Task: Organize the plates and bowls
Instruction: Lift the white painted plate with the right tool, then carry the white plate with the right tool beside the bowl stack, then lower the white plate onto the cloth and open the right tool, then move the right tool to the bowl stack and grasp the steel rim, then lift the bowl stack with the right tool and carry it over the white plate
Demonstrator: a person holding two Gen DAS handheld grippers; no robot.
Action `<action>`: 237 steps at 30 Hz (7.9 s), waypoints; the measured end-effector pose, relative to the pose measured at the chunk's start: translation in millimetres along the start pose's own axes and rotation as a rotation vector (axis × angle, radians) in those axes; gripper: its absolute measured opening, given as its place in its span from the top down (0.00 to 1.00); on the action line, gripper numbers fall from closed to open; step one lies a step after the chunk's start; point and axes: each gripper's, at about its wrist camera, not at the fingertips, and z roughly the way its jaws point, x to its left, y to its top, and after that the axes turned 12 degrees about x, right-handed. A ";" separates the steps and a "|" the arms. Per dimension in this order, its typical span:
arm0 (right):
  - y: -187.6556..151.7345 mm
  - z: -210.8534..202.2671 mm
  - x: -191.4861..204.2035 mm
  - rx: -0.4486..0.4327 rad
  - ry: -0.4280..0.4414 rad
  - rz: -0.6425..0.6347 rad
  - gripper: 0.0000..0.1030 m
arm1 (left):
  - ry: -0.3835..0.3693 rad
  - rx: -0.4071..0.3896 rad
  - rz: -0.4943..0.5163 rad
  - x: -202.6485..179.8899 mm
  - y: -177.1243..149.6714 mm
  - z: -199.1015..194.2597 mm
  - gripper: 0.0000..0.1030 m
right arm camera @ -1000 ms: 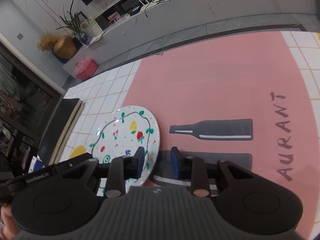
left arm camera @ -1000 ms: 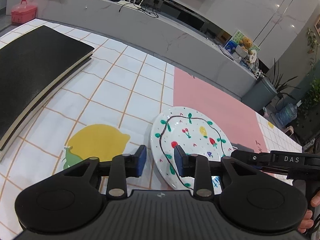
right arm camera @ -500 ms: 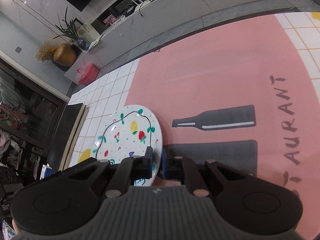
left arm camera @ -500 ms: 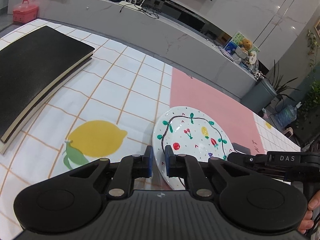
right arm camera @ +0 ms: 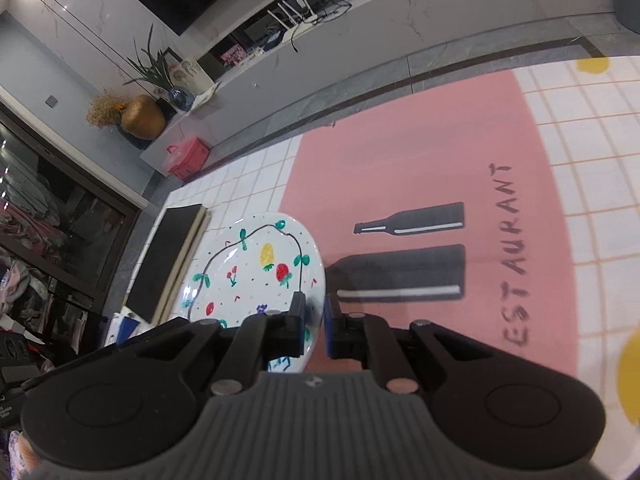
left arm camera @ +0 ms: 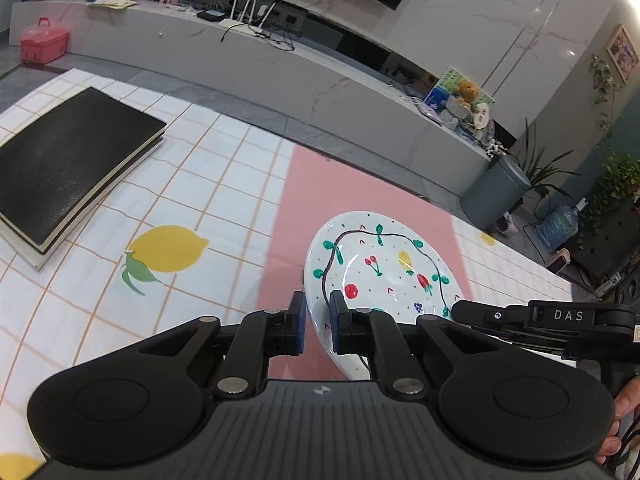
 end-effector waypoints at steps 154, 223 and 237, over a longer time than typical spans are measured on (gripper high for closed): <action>-207.4 -62.8 70.8 0.127 -0.146 0.016 0.16 | 0.143 0.026 -0.154 -36.4 -175.7 -112.7 0.29; -200.9 -108.8 15.2 0.112 -0.089 0.135 0.59 | 0.024 0.139 -0.205 -86.1 -166.6 -67.4 0.53; -198.7 -176.9 -56.4 0.036 -0.126 0.231 0.59 | -0.044 0.217 -0.107 -165.5 -162.1 -23.3 0.53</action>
